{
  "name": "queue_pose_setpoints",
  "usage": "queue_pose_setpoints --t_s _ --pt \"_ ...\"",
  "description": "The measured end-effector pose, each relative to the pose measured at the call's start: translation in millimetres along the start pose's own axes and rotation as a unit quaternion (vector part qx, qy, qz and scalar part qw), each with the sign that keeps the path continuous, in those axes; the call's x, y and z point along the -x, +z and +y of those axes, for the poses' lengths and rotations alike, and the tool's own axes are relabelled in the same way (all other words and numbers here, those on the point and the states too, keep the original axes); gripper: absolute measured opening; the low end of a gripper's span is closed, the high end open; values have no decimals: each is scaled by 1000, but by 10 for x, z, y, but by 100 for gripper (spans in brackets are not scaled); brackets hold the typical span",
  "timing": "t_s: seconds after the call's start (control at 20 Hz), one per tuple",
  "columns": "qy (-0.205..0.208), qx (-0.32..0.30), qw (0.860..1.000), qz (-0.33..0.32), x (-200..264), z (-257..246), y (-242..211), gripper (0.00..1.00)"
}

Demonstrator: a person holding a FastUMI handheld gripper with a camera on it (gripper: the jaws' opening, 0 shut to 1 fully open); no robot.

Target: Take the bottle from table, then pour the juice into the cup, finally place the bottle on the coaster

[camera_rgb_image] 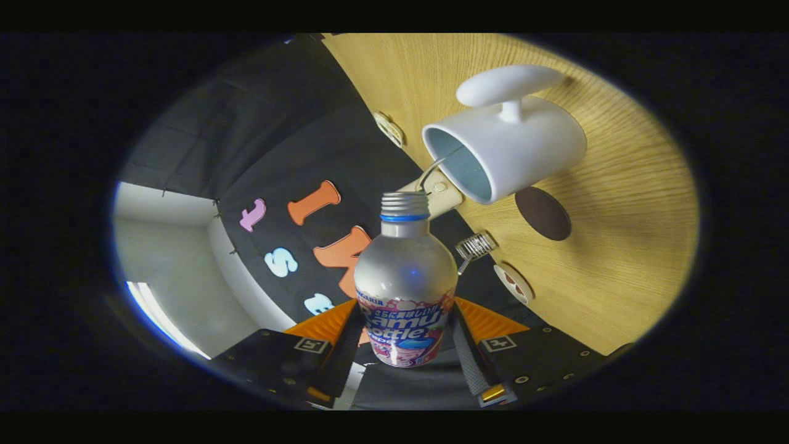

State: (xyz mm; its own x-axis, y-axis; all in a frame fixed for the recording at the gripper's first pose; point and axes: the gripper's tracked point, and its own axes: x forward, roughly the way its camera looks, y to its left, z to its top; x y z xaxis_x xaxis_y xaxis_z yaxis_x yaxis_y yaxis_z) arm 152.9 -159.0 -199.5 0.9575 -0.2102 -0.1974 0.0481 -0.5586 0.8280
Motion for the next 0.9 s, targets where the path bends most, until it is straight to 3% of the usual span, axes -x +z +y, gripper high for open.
queue_pose_setpoints --t_s 0.9 --pt "23 -38 999 -1 -4 20 -2 75"
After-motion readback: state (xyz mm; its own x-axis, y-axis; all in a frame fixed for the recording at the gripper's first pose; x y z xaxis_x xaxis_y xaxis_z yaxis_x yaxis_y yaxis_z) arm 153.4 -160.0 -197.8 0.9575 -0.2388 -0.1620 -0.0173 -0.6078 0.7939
